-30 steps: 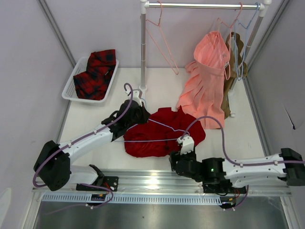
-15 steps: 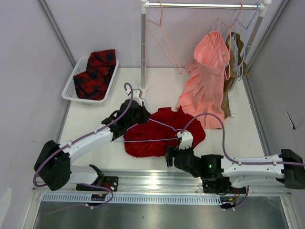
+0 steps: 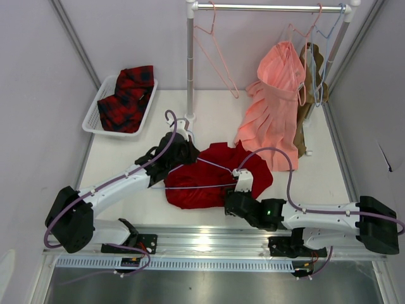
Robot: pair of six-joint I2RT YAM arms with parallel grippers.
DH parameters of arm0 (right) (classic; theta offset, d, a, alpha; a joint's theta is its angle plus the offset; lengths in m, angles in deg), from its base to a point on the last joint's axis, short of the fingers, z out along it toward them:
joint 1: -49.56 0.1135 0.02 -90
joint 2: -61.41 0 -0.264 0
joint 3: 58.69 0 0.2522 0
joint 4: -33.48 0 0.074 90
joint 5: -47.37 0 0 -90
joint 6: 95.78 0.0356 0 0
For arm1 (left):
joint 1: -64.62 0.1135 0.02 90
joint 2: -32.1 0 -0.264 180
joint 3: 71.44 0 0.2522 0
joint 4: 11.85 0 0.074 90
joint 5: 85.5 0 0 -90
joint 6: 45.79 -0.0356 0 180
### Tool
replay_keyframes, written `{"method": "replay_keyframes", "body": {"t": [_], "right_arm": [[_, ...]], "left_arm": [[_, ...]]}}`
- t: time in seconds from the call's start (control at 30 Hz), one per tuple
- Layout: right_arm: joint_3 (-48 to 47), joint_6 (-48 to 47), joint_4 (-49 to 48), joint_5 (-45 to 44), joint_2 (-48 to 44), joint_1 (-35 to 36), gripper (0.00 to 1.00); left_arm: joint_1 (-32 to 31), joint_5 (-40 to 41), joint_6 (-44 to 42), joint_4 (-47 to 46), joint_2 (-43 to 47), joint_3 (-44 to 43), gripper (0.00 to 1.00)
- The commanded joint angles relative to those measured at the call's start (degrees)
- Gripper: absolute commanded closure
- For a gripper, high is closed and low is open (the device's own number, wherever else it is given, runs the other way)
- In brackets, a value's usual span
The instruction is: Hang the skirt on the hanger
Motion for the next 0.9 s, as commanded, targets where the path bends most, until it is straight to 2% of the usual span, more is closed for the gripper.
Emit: {"method": "replay_keyframes", "body": {"t": [0.0,0.03,0.07,0.17,0.2,0.47,0.67,0.87], "right_arm": [[0.01,1.19,-3.83,0.13,-0.59,-2.44,0.55],[1.23,0.93,-4.18,0.22,-1.90,-4.10,0.62],[1.94,0.84,-4.10,0.22,-2.78,-5.08,0.77],[5.11,0.40,-3.49,1.10,-8.22,-9.54,0.96],[5.81,0.14,-3.31,1.62,-9.89,-10.96,0.98],[9.24,-3.55,1.17,7.24,-20.44,-22.56,1.00],[10.30,-4.00,2.49,8.66,-21.42,-26.44,1.00],[11.62,-4.70,1.53,12.26,-20.46,-31.01,1.00]], "left_arm": [[0.31,0.65,0.31,-1.12,1.81,-2.13,1.00],[0.31,0.56,0.48,-0.94,2.08,-2.13,1.00],[0.40,0.47,0.49,-0.94,2.69,-1.95,1.00],[0.31,0.47,0.40,-0.68,4.10,-1.51,1.00],[0.40,0.12,-0.04,-0.94,4.54,-1.17,1.00],[0.31,-1.99,0.31,-5.60,8.23,3.49,1.00],[-1.36,-2.61,2.07,-8.41,8.94,7.44,1.00],[-4.26,0.82,2.41,-9.02,8.94,8.68,1.00]]}}
